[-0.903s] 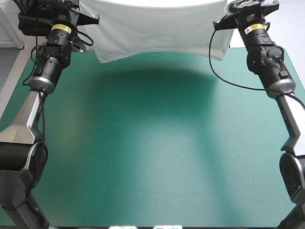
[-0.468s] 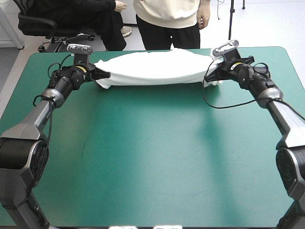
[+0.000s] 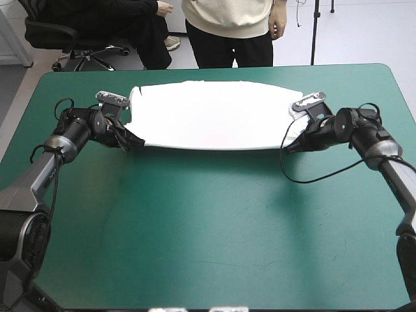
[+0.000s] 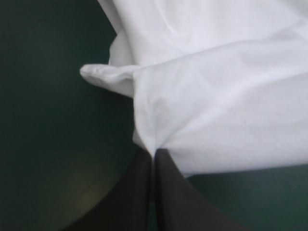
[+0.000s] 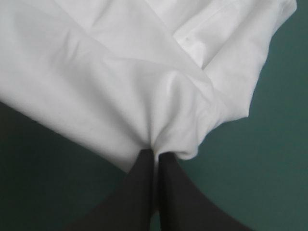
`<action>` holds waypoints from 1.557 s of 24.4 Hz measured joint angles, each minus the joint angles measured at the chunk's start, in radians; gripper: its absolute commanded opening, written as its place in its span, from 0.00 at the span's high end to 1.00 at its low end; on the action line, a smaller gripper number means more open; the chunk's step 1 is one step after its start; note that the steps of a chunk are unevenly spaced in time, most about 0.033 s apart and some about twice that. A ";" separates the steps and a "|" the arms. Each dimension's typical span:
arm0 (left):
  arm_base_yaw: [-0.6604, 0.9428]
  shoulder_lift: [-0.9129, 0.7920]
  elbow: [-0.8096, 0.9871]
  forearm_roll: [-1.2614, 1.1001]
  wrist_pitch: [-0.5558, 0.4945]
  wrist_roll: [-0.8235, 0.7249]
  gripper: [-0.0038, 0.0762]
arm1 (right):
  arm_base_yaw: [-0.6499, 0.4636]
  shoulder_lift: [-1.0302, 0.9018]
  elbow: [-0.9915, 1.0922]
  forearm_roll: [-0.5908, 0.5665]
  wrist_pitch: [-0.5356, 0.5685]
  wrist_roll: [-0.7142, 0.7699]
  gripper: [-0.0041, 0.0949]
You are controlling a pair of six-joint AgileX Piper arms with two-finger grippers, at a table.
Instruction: Fold the cloth
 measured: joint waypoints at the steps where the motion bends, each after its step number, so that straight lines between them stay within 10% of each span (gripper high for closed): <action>1: 0.000 -0.011 0.019 0.000 0.017 0.003 0.97 | 0.000 -0.022 0.020 0.000 0.016 0.005 0.98; 24: 0.000 -0.313 0.483 -0.092 0.209 0.049 0.97 | 0.000 -0.421 0.544 0.031 0.118 0.100 0.97; 31: 0.000 -0.323 0.484 -0.129 0.263 0.133 0.81 | 0.000 -0.421 0.560 0.053 0.101 0.053 0.54; 38: 0.000 -0.531 0.467 -0.080 0.324 0.094 0.61 | 0.000 -0.499 0.506 0.079 0.108 0.042 0.49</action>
